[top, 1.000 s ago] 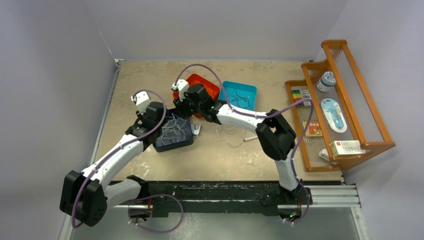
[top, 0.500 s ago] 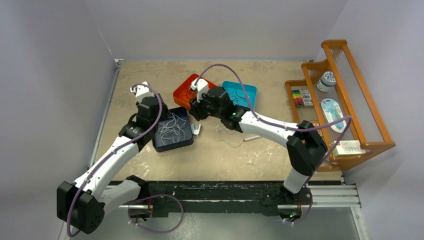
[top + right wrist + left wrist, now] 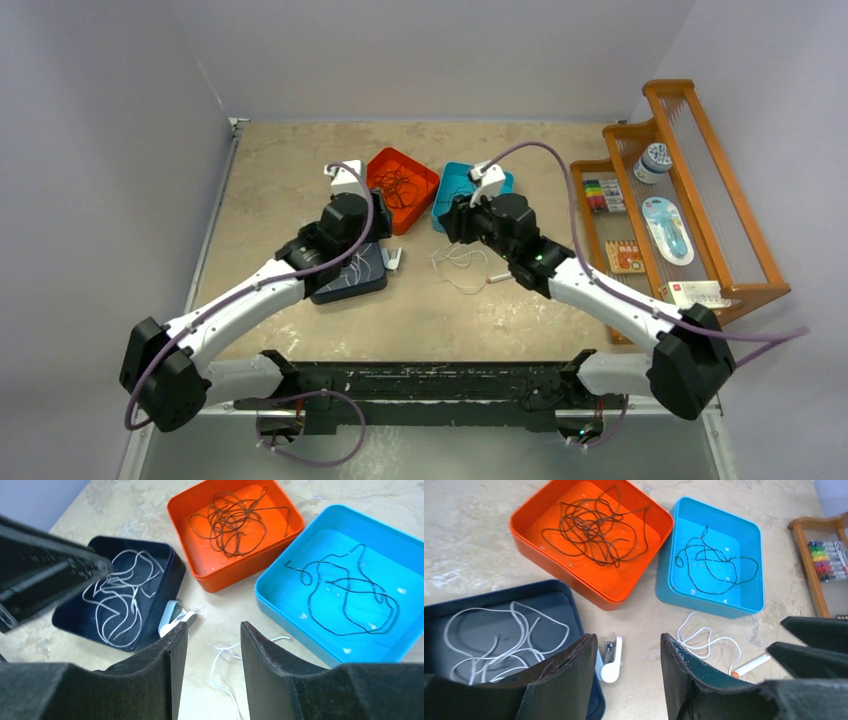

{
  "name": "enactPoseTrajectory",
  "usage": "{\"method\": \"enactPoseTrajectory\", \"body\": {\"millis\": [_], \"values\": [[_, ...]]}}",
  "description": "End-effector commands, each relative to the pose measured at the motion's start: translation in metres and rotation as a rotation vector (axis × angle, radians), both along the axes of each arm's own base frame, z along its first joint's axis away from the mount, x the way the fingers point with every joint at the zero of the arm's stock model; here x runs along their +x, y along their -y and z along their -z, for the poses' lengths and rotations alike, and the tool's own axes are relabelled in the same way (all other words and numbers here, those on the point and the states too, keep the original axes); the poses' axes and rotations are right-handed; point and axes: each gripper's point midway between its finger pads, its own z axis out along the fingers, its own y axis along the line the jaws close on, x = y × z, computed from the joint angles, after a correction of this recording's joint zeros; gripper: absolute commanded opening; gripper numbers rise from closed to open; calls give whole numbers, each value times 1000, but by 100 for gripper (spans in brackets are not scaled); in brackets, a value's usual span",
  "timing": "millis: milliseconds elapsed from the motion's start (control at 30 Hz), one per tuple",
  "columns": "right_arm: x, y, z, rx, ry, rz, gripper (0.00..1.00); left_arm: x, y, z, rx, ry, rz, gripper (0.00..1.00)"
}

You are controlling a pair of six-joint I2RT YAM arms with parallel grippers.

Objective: Untangle the cables

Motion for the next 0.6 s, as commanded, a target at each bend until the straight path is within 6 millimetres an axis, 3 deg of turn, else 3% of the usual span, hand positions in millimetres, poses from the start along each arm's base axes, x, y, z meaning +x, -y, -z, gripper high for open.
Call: {"method": "enactPoseTrajectory", "body": {"millis": [0, 300, 567], "values": [[13, 33, -25, 156, 18, 115, 47, 8, 42, -28, -83, 73, 94, 48], [30, 97, -16, 222, 2, 270, 47, -1, 104, -13, -69, 41, 229, 48], [36, 157, -16, 292, 17, 404, 47, -6, 143, 3, -75, 12, 341, 48]]}}
